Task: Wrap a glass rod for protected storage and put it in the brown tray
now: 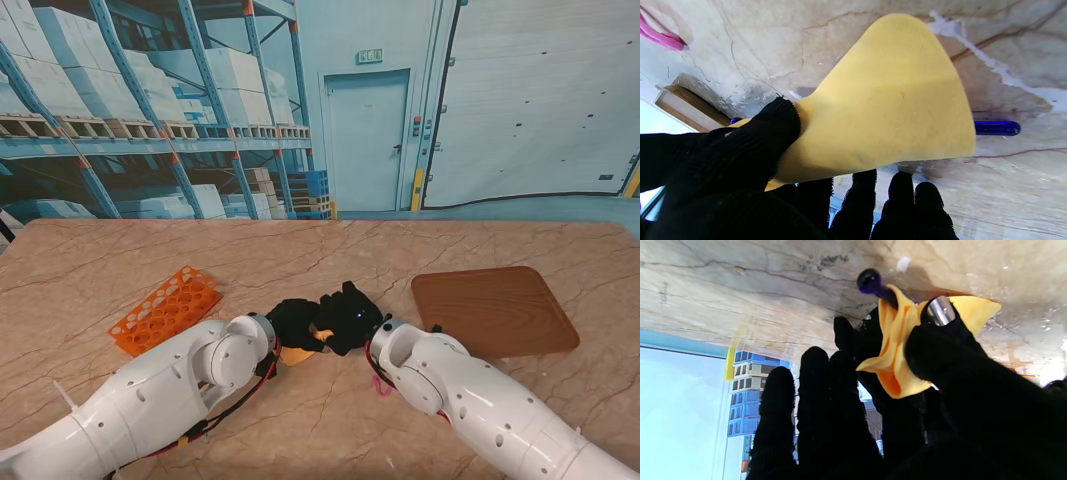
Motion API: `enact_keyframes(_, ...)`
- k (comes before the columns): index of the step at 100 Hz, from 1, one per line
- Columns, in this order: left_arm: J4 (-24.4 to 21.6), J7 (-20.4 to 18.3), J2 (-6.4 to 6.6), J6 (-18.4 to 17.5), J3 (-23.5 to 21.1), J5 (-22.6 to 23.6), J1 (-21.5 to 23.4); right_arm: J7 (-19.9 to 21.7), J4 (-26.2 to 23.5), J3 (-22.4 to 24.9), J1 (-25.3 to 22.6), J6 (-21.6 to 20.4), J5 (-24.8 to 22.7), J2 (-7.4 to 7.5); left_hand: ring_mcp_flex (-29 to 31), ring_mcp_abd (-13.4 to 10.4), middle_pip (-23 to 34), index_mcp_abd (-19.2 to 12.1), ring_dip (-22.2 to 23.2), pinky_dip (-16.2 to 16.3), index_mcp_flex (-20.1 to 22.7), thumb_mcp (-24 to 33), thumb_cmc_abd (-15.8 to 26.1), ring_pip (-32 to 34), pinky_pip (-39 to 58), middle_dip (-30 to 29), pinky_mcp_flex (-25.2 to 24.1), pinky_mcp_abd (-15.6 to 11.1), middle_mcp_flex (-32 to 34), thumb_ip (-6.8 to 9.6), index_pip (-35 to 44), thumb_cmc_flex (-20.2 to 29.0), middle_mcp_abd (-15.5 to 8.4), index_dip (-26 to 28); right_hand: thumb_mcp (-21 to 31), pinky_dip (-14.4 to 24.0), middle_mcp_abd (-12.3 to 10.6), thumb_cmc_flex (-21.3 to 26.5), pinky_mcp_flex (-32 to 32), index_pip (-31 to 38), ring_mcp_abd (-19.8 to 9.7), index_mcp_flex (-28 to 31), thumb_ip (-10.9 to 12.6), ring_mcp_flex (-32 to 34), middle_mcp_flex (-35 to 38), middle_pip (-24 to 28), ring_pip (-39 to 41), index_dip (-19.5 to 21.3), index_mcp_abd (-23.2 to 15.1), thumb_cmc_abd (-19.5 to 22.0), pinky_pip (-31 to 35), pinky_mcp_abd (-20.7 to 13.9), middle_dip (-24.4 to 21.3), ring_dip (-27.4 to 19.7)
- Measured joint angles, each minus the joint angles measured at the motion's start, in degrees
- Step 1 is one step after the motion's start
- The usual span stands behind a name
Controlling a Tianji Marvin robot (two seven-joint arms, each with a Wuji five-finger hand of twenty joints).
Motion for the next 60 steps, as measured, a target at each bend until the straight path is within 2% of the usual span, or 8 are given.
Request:
enact_keyframes(14, -0.13, -0.53, -0.15, 1.19, 0.19, -1.65, -0.47, 0.15, -0.19, 0.27, -0.17, 0.32, 0.24, -0.02, 0.7, -0.06, -0.62, -0.02, -0.09, -0.59, 0.41, 2.06, 0.0, 0.05, 3.1, -0.08, 0.1, -0.08, 1.62, -0.02, 9.74, 1.06, -0.36, 5.99, 0.0, 0.0, 0.0, 0.0, 0.0, 0.0, 0.0, 0.0, 0.0, 0.0, 0.0, 0.0, 0.0, 0.1, 0.0, 0.0, 0.0, 0.0, 0.03, 0.0)
enact_keyframes(23, -0.03, -0.2, -0.54, 1.77, -0.03, -2.35, -0.49, 0.38, -0.3, 0.47, -0.23, 0.65, 0.6, -0.08, 2.45, -0.03, -0.63, 0.86, -0.09, -0.59, 0.15, 2.55, -0.39, 0.07, 6.96, 0.07, 0.36, -0.08, 5.2, -0.04, 11.26, 1.06, -2.53, 8.08, 0.0, 0.0, 0.0, 0.0, 0.0, 0.08, 0.0, 0.0, 0.0, 0.0, 0.0, 0.0, 0.0, 0.25, 0.01, 0.0, 0.0, 0.0, 0.34, 0.0)
enact_keyframes(29, -0.03, -0.11, -0.78, 2.0, -0.45, -3.27, -0.35, 0.68, -0.43, 0.63, -0.3, 0.87, 0.85, -0.11, 3.41, 0.02, -0.63, 1.6, -0.13, 0.86, 0.13, 2.56, -0.89, 0.07, 10.51, 0.8, 0.36, -0.08, 7.92, -0.09, 12.61, 1.43, -4.02, 9.4, 0.0, 0.0, 0.0, 0.0, 0.0, 0.3, 0.0, -0.01, 0.0, 0.0, 0.0, 0.01, 0.0, 0.31, 0.02, 0.0, 0.0, 0.0, 0.5, 0.0)
enact_keyframes(39, -0.33, -0.64, -0.9, 2.47, -1.1, -5.37, -0.22, 0.97, -0.69, 0.92, -0.42, 1.15, 1.03, -0.16, 4.9, 0.02, 0.17, 3.9, -0.28, 4.18, 0.13, 2.92, -1.58, 0.0, 18.84, 1.98, -0.91, -0.03, 12.26, -0.24, 14.21, 2.52, -5.0, 10.96, 0.0, 0.0, 0.04, 0.0, 0.0, 0.38, 0.0, -0.02, 0.0, 0.0, 0.0, 0.02, 0.0, 0.63, 0.02, 0.0, 0.0, 0.0, 0.51, 0.0)
enact_keyframes(45, -0.72, -1.41, -0.9, 2.85, -1.41, -6.29, -0.24, 1.13, -0.89, 1.18, -0.55, 1.29, 1.28, -0.19, 6.34, -0.14, 1.52, 6.13, -0.35, 6.5, -0.31, 4.09, -1.62, -0.03, 23.24, 2.82, 0.4, -0.1, 14.99, 0.06, 15.58, 3.44, -5.03, 12.33, 0.0, 0.0, 0.26, 0.0, 0.0, 0.38, 0.0, 0.0, 0.0, 0.0, 0.0, 0.02, 0.0, 0.63, 0.02, -0.05, 0.0, 0.0, 0.53, 0.0)
enact_keyframes(50, -1.04, -2.6, -0.81, 3.02, -1.59, -6.89, -0.45, 1.27, -1.05, 1.38, -0.67, 1.39, 1.55, -0.2, 7.33, -0.76, 1.83, 7.15, -0.39, 7.04, -0.39, 4.95, -1.64, -0.05, 24.26, 2.96, 1.48, -0.26, 15.81, 0.06, 15.8, 4.02, -4.42, 12.98, 0.0, 0.0, 0.49, 0.0, 0.0, 0.38, 0.02, 0.5, 0.0, 0.0, 0.0, 0.06, 0.0, 0.53, 0.02, -0.16, 0.0, 0.0, 0.54, 0.0)
enact_keyframes(55, -1.3, -3.85, -0.67, 3.18, -1.72, -7.39, -0.78, 1.39, -1.19, 1.55, -0.78, 1.44, 1.74, -0.2, 8.82, -1.6, 6.63, 8.0, -0.41, 7.29, -0.79, 5.43, -2.5, -0.05, 24.77, 5.45, 3.0, -0.2, 19.31, 0.55, 17.03, 4.56, -4.42, 13.8, 0.0, 0.0, 0.75, 0.0, 0.0, 0.38, 0.1, 0.51, 0.0, 0.0, 0.0, 0.23, 0.0, 0.52, 0.02, -0.16, 0.0, 0.0, 0.56, 0.01)
enact_keyframes(60, -1.43, -4.41, -0.55, 3.22, -1.72, -7.69, -1.06, 1.48, -1.3, 1.66, -0.83, 1.47, 1.89, -0.2, 11.09, -2.53, 10.53, 8.55, -0.45, 9.37, -1.26, 6.05, -2.82, -0.07, 29.1, 9.37, 6.34, -0.27, 22.07, 0.55, 18.17, 4.58, -2.38, 14.58, 0.0, 0.0, 1.1, 0.0, 0.0, 0.38, 0.16, 0.29, 0.0, 0.0, -0.09, 0.25, 0.01, 0.52, 0.02, -0.16, 0.0, 0.0, 0.56, 0.01)
